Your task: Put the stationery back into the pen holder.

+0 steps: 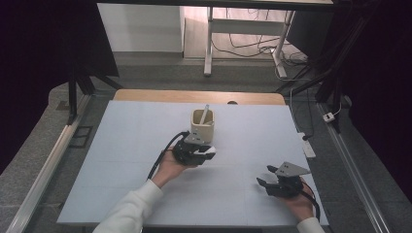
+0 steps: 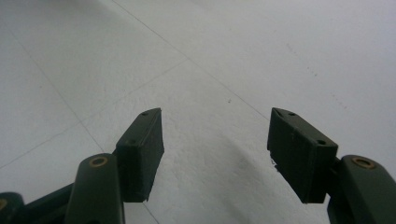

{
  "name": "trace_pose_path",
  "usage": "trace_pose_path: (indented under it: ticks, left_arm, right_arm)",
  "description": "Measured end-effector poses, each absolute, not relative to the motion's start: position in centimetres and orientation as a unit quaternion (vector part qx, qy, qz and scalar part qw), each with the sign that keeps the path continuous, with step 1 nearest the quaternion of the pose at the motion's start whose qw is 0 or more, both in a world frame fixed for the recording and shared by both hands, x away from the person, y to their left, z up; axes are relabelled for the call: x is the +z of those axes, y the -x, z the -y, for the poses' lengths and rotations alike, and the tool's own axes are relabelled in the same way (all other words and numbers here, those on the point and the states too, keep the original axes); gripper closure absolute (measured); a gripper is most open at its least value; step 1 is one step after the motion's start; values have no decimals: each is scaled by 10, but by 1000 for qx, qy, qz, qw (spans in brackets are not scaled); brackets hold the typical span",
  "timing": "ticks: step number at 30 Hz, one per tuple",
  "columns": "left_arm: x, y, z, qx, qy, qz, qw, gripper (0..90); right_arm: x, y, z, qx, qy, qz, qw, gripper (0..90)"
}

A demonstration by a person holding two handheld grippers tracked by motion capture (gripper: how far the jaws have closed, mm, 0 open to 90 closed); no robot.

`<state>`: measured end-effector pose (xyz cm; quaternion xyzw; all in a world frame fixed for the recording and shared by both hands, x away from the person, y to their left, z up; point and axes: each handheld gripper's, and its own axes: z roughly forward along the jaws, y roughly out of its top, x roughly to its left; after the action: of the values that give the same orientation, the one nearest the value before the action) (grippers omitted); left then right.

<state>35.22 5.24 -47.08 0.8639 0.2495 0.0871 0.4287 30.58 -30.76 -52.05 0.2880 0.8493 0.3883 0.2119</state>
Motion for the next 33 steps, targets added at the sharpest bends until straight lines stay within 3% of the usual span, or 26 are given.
trace_pose_path:
  ticks: [33]
  left_arm:
    - [-451,-354,-87,115,-829,-278,471,665]
  right_arm:
    - [-520,-305,308,388,-288,-849,213,354]
